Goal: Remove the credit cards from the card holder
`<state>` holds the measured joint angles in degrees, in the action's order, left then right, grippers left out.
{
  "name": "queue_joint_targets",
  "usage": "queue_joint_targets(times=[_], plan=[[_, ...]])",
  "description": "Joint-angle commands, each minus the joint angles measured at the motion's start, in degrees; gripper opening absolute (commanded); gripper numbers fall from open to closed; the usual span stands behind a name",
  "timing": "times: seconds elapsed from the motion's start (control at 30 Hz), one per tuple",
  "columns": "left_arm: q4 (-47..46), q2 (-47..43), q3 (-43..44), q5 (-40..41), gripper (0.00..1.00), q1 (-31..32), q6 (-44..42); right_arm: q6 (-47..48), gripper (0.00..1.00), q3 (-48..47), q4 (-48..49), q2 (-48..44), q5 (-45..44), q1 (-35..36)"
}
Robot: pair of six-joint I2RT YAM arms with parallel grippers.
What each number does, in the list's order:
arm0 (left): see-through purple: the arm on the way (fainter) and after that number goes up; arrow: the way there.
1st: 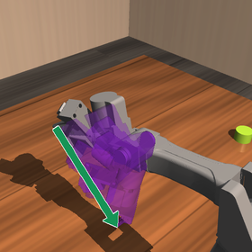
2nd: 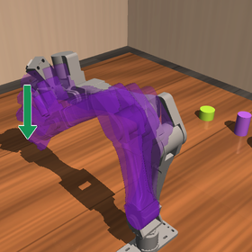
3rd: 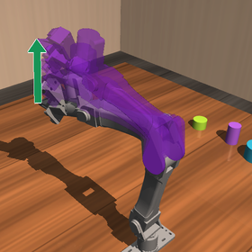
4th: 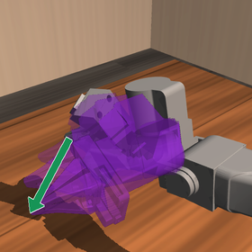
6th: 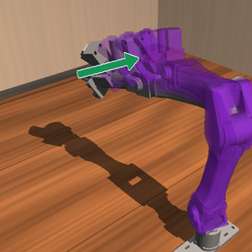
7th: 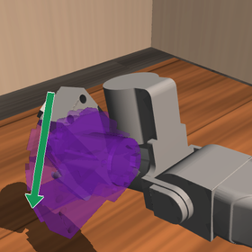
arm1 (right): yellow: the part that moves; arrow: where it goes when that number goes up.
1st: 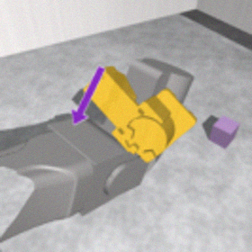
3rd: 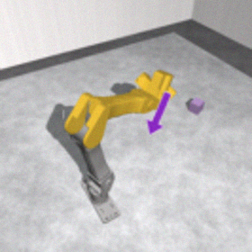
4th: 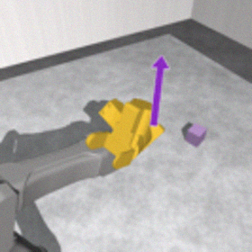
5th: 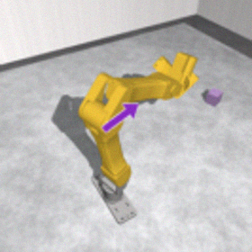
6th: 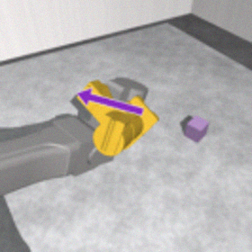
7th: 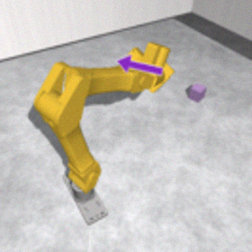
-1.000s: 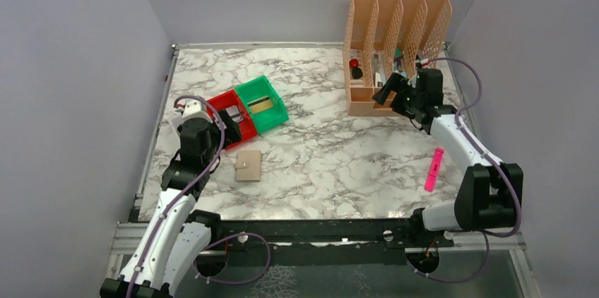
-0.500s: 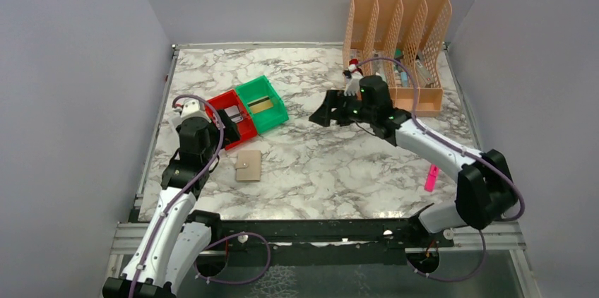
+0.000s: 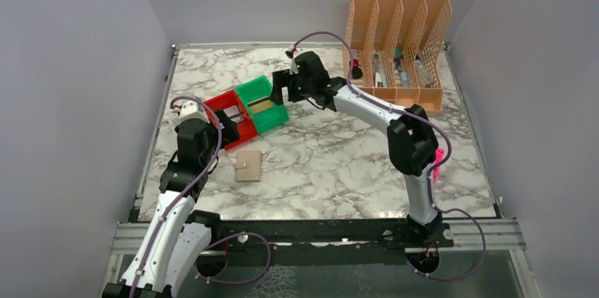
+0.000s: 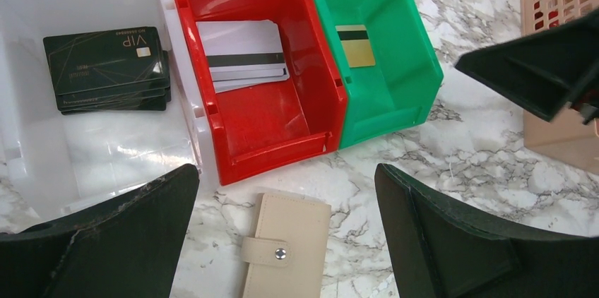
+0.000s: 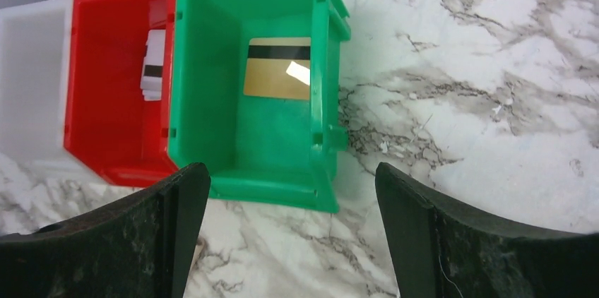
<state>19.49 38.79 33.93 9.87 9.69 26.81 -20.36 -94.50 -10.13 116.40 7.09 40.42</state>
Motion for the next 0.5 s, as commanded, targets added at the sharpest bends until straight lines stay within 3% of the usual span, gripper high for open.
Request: queue_joint_targets(times=[0.0, 0.13, 0.47], plan=[[-0.17, -2.34, -0.26, -0.19, 0.99, -0.42, 0.51, 4.57, 0.92, -10.36, -7.62, 7.23, -7.57, 2.42], [-0.24, -2.28, -0.27, -0.32, 0.99, -0.4, 0.72, 5.71, 0.92, -20.49, -12.53, 14.18, -12.08, 3.39], [-0.3, -1.68, -0.27, -0.99, 0.99, -0.43, 0.95, 7.82, 0.87, -29.51, -12.28, 23.47, -23.79, 4.52]])
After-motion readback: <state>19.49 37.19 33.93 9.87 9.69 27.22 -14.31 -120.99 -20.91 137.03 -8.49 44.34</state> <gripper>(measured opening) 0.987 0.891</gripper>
